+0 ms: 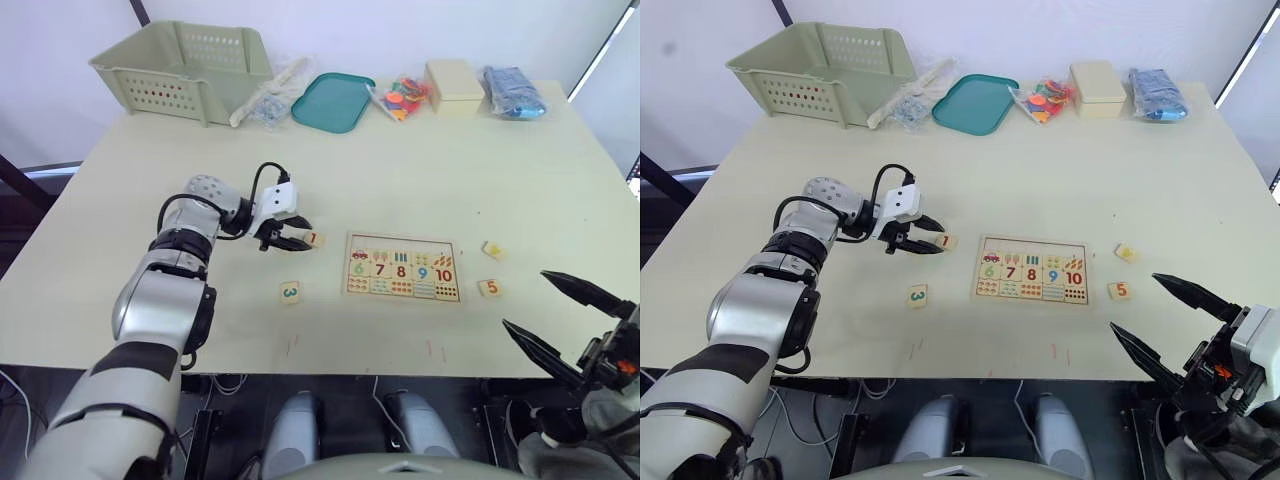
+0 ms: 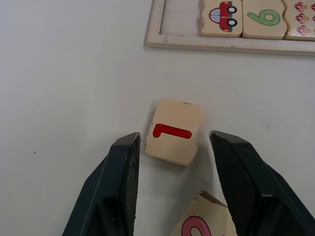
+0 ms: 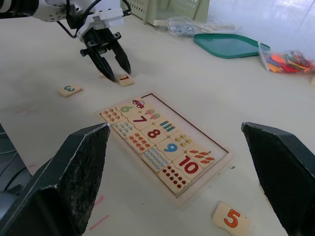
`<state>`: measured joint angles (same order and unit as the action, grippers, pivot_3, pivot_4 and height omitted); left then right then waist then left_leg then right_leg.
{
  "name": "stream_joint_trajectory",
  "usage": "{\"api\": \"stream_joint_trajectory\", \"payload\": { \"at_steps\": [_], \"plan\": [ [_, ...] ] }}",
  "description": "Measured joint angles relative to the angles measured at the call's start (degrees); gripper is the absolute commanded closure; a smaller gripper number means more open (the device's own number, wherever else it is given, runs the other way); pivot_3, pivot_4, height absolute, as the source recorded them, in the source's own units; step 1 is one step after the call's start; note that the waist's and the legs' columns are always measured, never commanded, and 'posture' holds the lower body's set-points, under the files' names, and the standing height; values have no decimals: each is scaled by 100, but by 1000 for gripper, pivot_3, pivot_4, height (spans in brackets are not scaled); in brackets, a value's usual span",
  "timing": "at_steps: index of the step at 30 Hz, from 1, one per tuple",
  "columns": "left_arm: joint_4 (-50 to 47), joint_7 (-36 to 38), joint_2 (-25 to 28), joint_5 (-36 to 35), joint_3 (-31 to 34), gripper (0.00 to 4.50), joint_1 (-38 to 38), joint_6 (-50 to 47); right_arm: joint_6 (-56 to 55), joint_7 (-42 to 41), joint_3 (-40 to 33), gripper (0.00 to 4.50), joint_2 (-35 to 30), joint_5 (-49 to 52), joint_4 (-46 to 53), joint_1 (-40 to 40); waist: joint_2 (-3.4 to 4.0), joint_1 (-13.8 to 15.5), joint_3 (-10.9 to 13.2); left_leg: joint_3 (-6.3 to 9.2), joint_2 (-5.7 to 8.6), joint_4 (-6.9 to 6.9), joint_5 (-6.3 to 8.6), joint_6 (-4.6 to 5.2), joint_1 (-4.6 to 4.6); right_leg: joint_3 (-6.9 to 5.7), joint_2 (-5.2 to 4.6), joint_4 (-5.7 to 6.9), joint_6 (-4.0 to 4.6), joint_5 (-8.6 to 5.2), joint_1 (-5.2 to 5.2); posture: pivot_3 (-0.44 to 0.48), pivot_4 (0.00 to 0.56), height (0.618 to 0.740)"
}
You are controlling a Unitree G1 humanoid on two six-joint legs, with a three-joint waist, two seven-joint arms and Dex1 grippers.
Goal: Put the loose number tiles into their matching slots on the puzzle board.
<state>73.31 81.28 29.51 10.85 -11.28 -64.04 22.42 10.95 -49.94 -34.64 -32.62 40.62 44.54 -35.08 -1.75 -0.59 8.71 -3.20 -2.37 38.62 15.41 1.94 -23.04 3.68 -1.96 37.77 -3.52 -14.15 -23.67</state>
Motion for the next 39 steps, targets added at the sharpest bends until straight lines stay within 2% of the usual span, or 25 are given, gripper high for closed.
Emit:
{"api": "stream_joint_trajectory", "payload": {
  "at_steps": [15, 32, 39],
  "plan": [
    [98, -142, -112, 146, 2, 2078, -29, -32, -6, 103, 52, 0, 46, -37, 83, -64, 0, 11, -1, 0, 1, 2, 0, 0, 2, 0, 0, 2, 0, 0, 3, 0, 150, 740],
    [115, 340, -107, 89, 73, 2078, -26, -208, -17, 150, 105, 0, 106, -68, 168, -164, 0, 3, -1, 2, 1, 3, 0, 0, 1, -2, 0, 2, 0, 0, 4, 0, 150, 740],
    [115, 312, -114, 87, 92, 2078, -16, -210, -17, 148, 105, 0, 78, -68, 164, -100, 0, 3, -1, 4, 1, 3, 0, 0, 1, -3, 0, 2, 0, 0, 4, 0, 150, 740]
  ]
}}
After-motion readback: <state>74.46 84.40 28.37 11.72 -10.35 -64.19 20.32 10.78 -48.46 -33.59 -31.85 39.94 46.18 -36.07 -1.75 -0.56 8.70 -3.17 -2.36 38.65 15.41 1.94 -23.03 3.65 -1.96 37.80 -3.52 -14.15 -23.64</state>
